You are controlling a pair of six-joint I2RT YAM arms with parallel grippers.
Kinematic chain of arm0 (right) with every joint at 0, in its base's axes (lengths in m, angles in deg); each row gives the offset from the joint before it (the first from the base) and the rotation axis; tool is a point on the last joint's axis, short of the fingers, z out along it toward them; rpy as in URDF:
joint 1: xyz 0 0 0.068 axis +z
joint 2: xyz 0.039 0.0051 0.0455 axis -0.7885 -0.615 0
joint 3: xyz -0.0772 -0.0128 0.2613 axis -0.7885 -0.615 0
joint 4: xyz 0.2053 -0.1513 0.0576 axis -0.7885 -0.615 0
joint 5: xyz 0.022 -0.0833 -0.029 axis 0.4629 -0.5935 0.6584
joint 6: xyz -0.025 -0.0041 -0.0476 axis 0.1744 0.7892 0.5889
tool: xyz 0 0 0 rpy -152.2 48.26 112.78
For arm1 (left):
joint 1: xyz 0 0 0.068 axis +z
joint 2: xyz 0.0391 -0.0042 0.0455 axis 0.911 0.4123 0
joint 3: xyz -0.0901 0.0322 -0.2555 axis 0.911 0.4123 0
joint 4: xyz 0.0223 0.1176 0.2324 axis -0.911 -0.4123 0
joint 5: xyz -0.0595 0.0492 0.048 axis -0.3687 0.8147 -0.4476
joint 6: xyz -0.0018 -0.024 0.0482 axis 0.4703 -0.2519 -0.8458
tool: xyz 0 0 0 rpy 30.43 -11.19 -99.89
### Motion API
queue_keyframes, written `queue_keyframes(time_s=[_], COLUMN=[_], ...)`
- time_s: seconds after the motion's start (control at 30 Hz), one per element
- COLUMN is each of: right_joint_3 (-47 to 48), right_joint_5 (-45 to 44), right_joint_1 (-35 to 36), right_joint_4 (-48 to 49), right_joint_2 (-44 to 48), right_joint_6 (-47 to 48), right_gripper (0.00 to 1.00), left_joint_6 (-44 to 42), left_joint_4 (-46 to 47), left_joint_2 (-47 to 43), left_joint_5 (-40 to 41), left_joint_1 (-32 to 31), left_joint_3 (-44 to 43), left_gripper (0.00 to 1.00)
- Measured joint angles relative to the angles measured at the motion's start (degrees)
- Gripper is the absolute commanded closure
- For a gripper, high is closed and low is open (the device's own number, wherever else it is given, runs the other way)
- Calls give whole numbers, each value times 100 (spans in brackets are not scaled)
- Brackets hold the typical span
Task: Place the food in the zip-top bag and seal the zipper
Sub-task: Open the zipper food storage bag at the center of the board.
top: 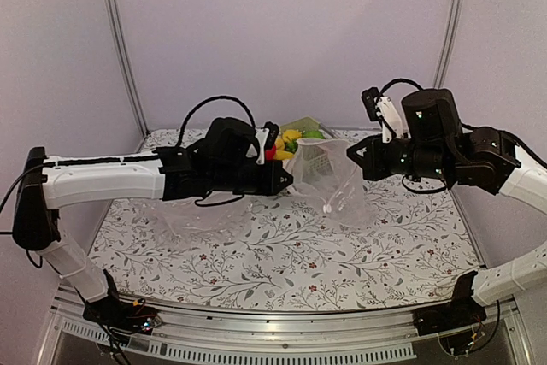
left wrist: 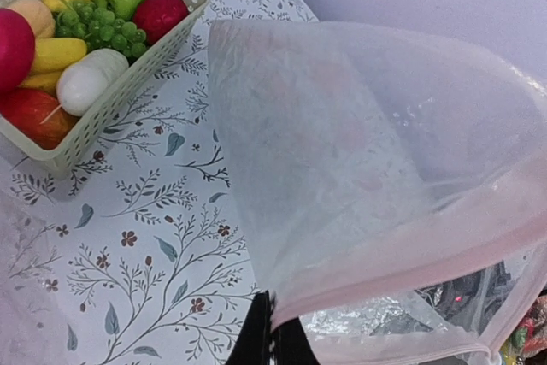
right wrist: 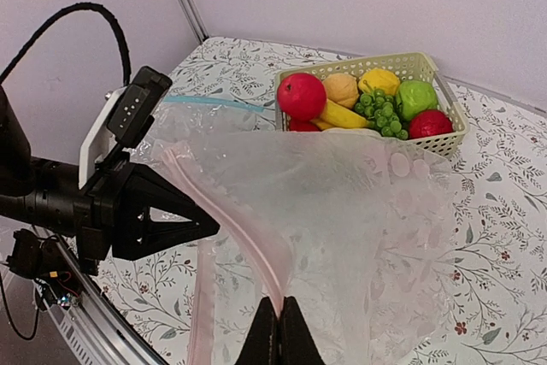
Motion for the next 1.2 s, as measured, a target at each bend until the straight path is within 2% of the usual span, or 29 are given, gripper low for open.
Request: queue_keyframes(time_s=[0.27,0.5,0.67,0.77,0.87,1.1,1.2], right_joint_3=[-4,-221,-474,-549,-579,-581,-581], right_joint_5=[190,160,-146,-186,-179,-175,-168], right_joint_1=[0,2,0,0,0,0,0], right_joint_4=[-177,-197,-181,-87,52,251,297], right_joint_2=[-2,-9,-146,-280,-417,-767,-844], right_joint_6=[-133,-404,-656,-761,-844,-942,-968], right_gripper=[100,100,100,100,100,100,100], left_joint_6=[-13,-13,-90,-149,-203,-470,-503], left_joint_4=[319,402,542,675,789,903,787], left_joint_2=[815,1167,1163,1145,1067,264,-295], left_joint_5=[-535,-682,-660,-693,-715,-570,-225], left_joint_1=[-83,-155,-157,-157,-157,-160,-153], left_joint_3=[-566,-564,-282,-55,74,264,365], left_gripper=[100,100,83,78,67,33,23])
